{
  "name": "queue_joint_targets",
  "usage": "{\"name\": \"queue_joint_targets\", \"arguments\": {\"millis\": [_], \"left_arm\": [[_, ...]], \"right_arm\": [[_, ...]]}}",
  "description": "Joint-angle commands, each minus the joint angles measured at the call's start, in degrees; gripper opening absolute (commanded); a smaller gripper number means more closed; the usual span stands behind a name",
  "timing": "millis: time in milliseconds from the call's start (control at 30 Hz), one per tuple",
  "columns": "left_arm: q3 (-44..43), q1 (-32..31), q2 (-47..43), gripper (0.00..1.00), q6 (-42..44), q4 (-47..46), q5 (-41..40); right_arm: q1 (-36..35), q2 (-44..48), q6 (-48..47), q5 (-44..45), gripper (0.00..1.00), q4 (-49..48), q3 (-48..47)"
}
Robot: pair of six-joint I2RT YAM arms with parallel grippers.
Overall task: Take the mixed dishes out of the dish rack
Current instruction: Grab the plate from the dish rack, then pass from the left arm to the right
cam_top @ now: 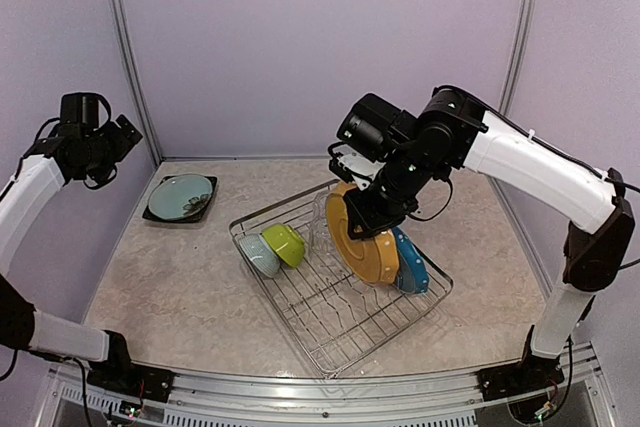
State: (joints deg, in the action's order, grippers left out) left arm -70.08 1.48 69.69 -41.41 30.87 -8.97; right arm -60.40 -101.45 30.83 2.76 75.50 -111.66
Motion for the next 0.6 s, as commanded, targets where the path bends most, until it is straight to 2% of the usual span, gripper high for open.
{"name": "queue_joint_targets", "arguments": {"millis": [0, 133, 233, 400, 567], "left_arm": [[-4.47, -0.35, -0.1, 0.99, -2.78, 5.75, 2.27], [-8.23, -0.48, 0.42, 0.99, -3.73, 10.02, 6.28], [-9.62, -0.5, 0.14, 0.99, -3.53, 11.47, 11.28], [-12.68, -1.02, -0.05, 0.99, -1.03, 13.23, 18.69], [-15.81, -3.06, 1.48, 0.99, 1.45, 15.36, 28.26]], "right_arm": [[0.28, 4.98, -4.27, -1.0, 0.08, -6.15, -4.69], [0.2, 5.0, -8.42, 1.21, 0.06, -7.76, -8.84], [-0.31, 4.15, -12.94, 6.08, 0.05, -7.98, -13.05], [-2.44, 3.26, -23.14, 16.76, 0.04, -9.74, -16.05], [-6.26, 3.24, -34.23, 30.77, 0.0, -16.92, -12.41]]}}
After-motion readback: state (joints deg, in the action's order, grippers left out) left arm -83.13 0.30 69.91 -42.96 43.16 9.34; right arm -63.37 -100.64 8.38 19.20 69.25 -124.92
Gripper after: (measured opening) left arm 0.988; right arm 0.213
